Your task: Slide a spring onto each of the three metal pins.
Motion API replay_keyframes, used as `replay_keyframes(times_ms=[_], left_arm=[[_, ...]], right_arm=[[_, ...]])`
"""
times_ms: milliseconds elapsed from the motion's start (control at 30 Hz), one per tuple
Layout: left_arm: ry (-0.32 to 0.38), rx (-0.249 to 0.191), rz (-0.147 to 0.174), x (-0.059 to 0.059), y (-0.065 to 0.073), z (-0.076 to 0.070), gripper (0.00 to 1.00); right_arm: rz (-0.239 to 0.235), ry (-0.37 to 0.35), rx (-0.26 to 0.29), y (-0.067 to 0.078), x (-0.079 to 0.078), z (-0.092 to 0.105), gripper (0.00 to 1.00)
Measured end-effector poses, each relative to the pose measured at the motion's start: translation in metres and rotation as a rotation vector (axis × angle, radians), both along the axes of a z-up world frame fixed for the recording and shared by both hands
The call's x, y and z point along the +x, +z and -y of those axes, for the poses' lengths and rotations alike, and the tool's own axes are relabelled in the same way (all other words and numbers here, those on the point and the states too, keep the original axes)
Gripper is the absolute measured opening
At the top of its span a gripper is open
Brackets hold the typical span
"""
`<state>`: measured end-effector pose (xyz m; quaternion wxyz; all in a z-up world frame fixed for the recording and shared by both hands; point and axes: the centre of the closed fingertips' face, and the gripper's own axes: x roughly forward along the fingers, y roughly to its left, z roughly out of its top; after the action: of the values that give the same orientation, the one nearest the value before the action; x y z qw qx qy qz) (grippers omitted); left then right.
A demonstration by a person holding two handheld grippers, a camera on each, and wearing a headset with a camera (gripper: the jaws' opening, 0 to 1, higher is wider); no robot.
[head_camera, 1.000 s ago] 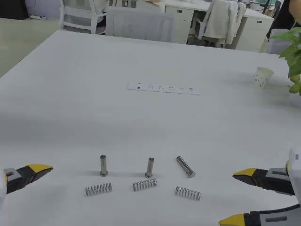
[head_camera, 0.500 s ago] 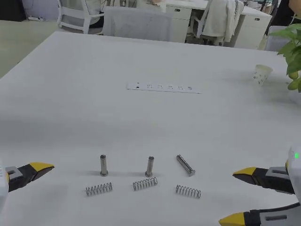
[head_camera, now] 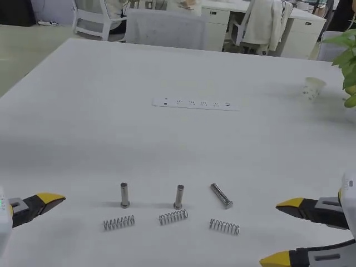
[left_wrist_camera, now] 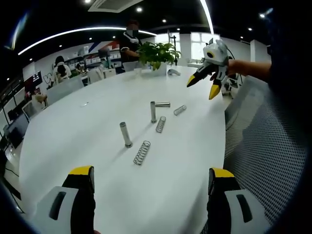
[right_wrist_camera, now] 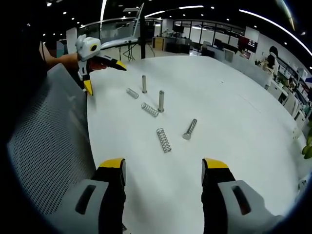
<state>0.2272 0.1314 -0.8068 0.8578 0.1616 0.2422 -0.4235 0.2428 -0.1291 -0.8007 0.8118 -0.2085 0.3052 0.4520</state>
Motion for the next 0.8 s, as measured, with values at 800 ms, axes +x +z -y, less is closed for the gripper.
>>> replay_keyframes(times_ms=[800], left_arm=[[0.006, 0.0, -0.003, 0.0001, -0.0015, 0.0018, 0.94]], right_arm=[[-0.013, 0.006, -0.003, -0.0019, 0.0007, 0.0021, 0.63]])
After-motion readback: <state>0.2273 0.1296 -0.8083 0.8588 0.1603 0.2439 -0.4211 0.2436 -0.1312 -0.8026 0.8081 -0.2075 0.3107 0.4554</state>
